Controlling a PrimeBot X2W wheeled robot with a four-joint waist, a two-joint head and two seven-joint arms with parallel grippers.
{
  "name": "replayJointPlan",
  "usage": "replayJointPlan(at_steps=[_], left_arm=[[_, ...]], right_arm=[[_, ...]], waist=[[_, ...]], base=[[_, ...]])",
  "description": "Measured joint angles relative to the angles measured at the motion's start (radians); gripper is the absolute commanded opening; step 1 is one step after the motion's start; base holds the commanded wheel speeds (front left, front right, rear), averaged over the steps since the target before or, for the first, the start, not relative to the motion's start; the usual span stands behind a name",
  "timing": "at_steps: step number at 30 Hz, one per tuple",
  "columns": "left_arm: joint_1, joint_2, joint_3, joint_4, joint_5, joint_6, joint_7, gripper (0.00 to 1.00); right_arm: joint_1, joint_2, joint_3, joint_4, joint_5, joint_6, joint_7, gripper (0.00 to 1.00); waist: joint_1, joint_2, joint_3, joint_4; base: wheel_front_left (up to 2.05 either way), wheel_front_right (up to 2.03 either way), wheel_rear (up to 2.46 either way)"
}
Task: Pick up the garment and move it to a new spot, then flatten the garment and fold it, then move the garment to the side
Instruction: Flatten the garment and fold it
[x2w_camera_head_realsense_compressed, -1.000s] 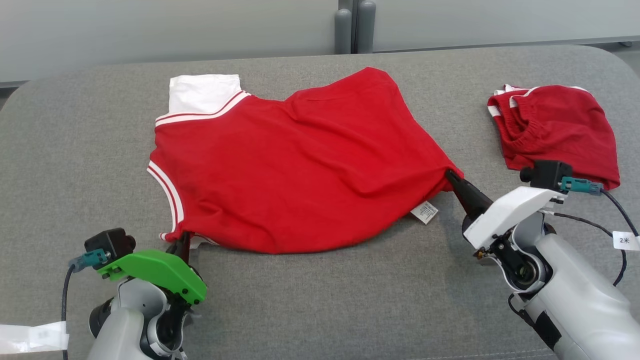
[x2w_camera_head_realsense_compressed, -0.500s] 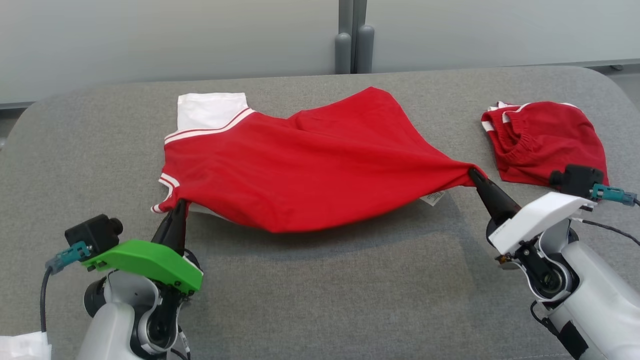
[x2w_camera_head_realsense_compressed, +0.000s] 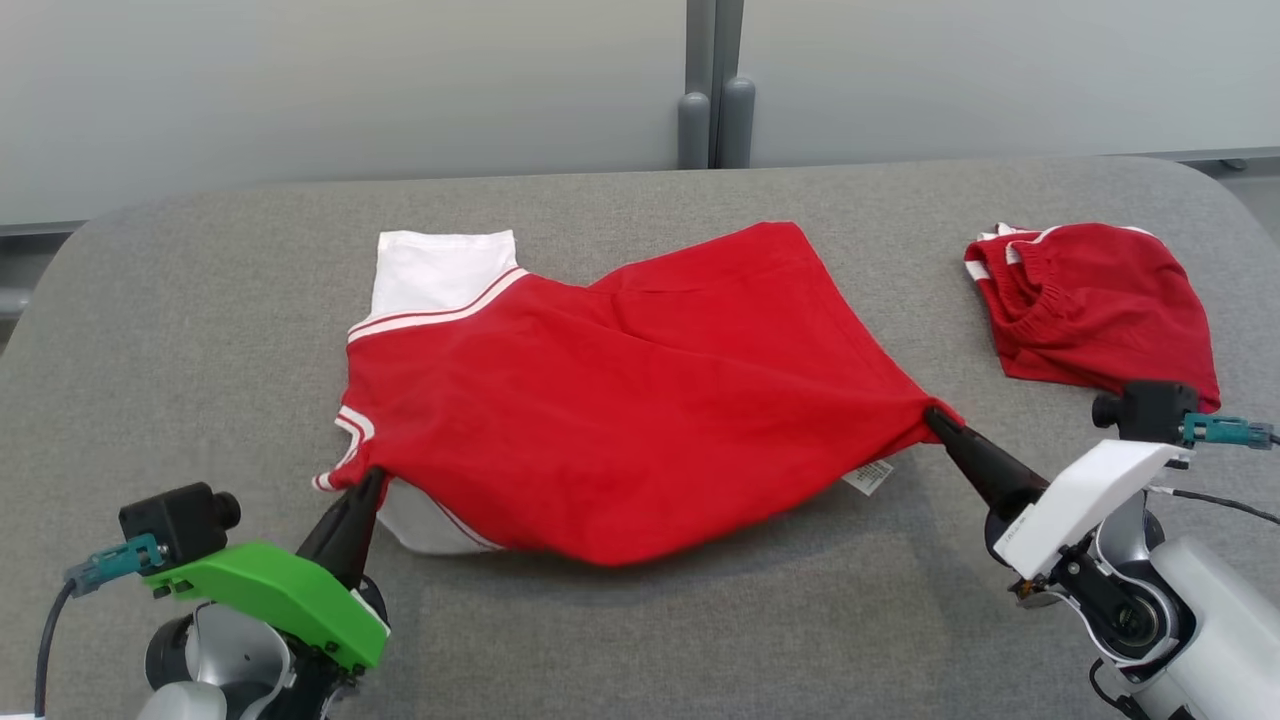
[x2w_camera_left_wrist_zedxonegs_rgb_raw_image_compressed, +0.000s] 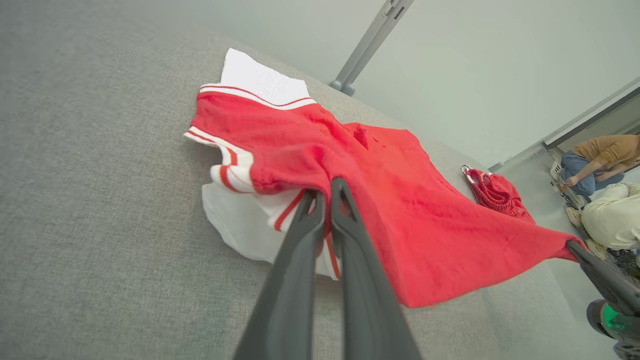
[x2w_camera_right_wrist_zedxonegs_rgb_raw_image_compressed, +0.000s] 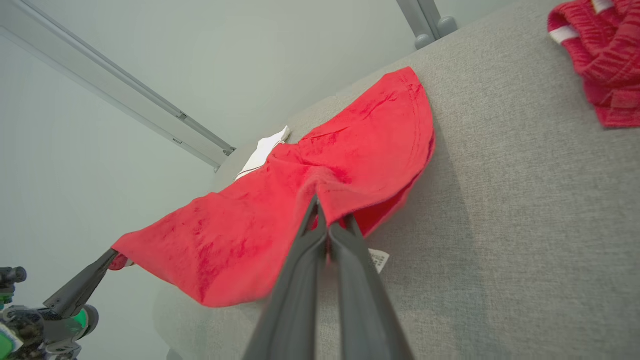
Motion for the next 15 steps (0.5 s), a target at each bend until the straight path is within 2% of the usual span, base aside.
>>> replayJointPlan(at_steps=[4,5,11,14,15], left_arm=[[-0.005,0.021,-0.005,0.036,-0.001,0.009,0.044,0.0],[-0.044,0.022,-0.015,0.067,0.005,0.015,0.062,0.0],[-0.273,0.03,-0.015,0.166,0.093,0.042,0.067,0.0],[-0.365,0.005,-0.008,0.214,0.107,0.044,0.049,0.0],[-0.387,-0.009,-0.01,0.233,0.11,0.045,0.045,0.05]], right_arm=[[-0.037,0.0,0.028,0.03,0.001,0.0,0.068,0.0],[-0.092,0.007,0.029,0.067,0.001,-0.007,0.097,0.0],[-0.32,0.03,0.027,0.172,-0.04,-0.094,0.163,0.0],[-0.401,0.051,0.032,0.213,-0.069,-0.124,0.18,0.0],[-0.419,0.059,0.035,0.228,-0.078,-0.133,0.18,0.0]], waist=[[0.0,0.0,0.019,0.003],[0.0,0.0,0.033,0.004],[0.0,0.0,0.09,0.009],[0.0001,0.0,0.126,0.012],[0.0,0.0,0.138,0.013]], base=[[0.0,0.0,0.0],[0.0,0.0,0.0],[0.0,0.0,0.0],[0.0,0.0,0.0],[0.0,0.0,0.0]])
